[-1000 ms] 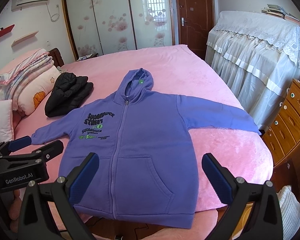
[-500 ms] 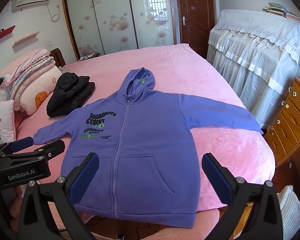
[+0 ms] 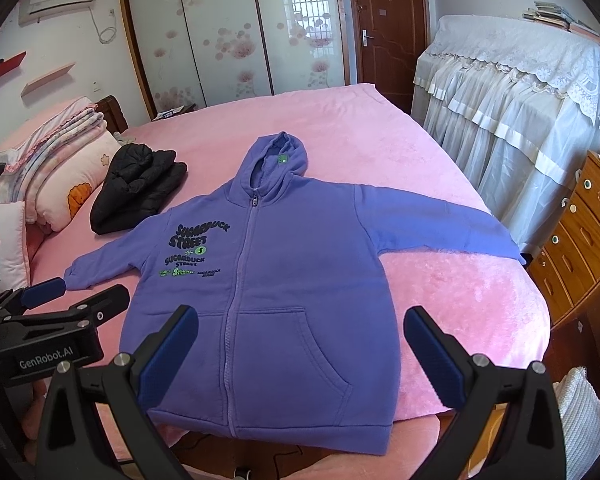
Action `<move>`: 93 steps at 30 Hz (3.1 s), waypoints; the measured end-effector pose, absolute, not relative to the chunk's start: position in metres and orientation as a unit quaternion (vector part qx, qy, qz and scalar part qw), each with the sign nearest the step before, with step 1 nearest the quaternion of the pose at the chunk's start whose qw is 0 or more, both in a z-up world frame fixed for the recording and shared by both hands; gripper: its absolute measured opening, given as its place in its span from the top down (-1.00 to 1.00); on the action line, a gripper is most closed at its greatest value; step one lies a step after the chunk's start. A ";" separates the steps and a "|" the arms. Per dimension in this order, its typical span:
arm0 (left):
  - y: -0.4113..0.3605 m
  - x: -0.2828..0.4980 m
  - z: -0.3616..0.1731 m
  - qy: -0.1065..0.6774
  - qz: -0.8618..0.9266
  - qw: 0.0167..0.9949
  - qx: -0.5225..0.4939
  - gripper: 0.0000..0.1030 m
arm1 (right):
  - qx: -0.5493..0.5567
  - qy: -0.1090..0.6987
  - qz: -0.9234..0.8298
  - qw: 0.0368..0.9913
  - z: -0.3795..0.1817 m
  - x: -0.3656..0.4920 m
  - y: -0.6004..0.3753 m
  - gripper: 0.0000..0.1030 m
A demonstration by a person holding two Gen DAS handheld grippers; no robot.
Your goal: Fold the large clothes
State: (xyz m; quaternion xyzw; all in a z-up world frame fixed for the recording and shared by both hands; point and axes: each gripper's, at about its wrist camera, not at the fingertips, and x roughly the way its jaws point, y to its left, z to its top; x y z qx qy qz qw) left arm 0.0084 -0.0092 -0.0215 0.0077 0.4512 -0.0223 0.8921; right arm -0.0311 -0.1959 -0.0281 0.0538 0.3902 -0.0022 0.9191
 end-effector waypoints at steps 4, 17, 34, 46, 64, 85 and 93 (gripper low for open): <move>-0.010 0.009 -0.025 0.454 -0.021 0.891 0.008 -0.99 | 0.055 0.393 -0.002 0.918 -0.028 -0.031 -0.197 -1.00; -0.020 0.012 -0.028 0.457 -0.021 0.889 0.020 -0.99 | 0.063 0.403 -0.001 0.913 -0.031 -0.026 -0.206 -1.00; -0.078 0.061 0.035 0.363 -0.104 0.926 0.028 -0.99 | 0.042 0.333 -0.075 0.939 0.037 -0.001 -0.294 -1.00; -0.199 0.146 0.038 0.360 -0.173 0.915 0.049 -0.99 | 0.080 0.314 -0.157 0.933 0.064 0.038 -0.428 -1.00; -0.352 0.231 -0.133 0.431 -0.173 0.881 0.093 -0.99 | 0.330 0.449 -0.198 0.807 -0.150 0.111 -0.592 -0.46; -0.394 0.249 -0.180 0.478 -0.180 0.857 0.059 -0.99 | 0.456 0.422 -0.212 0.755 -0.248 0.146 -0.636 0.65; -0.306 0.245 -0.147 0.464 -0.159 0.872 0.006 -0.99 | 0.399 0.334 -0.111 0.847 -0.162 0.142 -0.582 0.75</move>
